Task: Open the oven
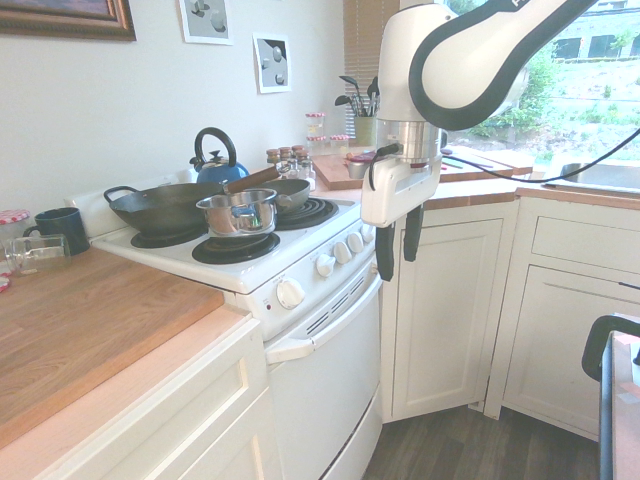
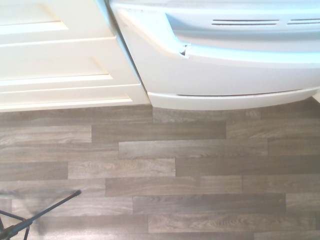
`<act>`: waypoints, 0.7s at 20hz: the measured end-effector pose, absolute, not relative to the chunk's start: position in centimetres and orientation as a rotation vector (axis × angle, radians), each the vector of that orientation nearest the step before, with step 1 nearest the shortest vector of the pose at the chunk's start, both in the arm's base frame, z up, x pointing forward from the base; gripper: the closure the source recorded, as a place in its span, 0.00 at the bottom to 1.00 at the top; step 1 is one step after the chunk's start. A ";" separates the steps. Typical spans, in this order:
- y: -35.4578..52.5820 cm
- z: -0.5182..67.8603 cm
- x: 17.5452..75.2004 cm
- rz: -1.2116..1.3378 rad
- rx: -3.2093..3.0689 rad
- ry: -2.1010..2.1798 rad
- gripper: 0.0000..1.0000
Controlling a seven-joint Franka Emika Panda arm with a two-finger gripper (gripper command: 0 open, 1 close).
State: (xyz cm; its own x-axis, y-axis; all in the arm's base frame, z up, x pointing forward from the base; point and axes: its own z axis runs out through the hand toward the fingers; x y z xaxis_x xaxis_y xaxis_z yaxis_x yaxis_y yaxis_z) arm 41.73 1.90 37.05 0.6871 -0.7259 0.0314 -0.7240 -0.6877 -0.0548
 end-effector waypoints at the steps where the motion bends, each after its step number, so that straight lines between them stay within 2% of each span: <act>1: 1.8 37.0 41.8 -0.077 -2.850 1.227 0.00; 6: 0.5 35.0 42.0 -0.011 -2.868 1.262 0.00; 11: -1.2 27.3 42.5 0.056 -2.870 1.295 0.00; 14: -2.6 22.7 43.7 0.011 -2.871 1.290 0.00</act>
State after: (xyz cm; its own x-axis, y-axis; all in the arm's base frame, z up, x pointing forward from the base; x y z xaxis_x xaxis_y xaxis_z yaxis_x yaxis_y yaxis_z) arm 43.73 -2.61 22.67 0.6638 -0.7479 -0.0043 -0.7478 -0.6638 0.0081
